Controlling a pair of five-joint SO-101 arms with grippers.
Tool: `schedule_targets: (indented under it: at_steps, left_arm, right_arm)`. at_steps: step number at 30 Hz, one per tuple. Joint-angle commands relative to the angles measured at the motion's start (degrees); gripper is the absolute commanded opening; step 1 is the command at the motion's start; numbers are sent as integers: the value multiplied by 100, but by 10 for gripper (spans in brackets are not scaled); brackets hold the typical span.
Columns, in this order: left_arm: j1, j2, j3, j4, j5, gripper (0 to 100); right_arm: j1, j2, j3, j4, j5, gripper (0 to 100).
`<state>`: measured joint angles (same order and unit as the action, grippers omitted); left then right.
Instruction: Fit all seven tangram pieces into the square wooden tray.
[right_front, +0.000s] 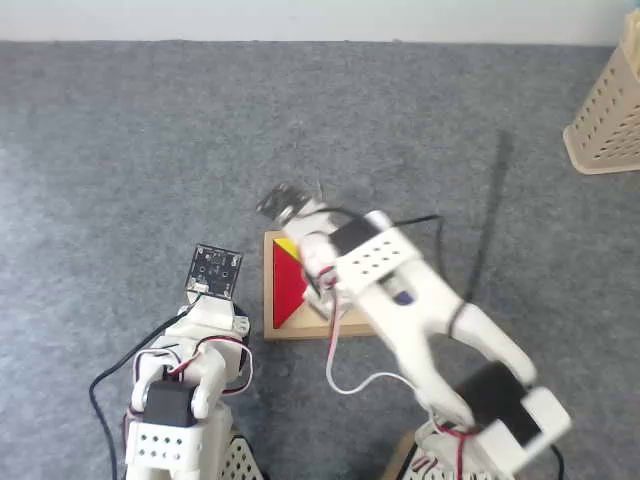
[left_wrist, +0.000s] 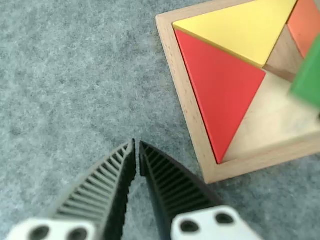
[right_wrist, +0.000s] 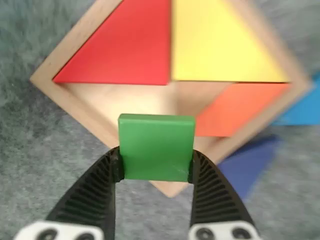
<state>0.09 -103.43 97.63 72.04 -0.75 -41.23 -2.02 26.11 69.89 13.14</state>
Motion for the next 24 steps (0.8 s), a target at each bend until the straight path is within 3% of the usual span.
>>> schedule_targets:
  at_steps: [1,9,16,24]
  left_arm:
    - [-26,-123,-110,35,35,12]
    - [-35,-123,-110,35,35,12]
    - [-35,-123,-110,35,35,12]
    - [-35,-123,-110,35,35,12]
  right_arm:
    - [-189,312,-501,-57,-220,7]
    - [-163,857,-888,-66,-220,13]
    - [-189,866,-888,-57,-211,188]
    - [-242,822,-905,-101,-176,206]
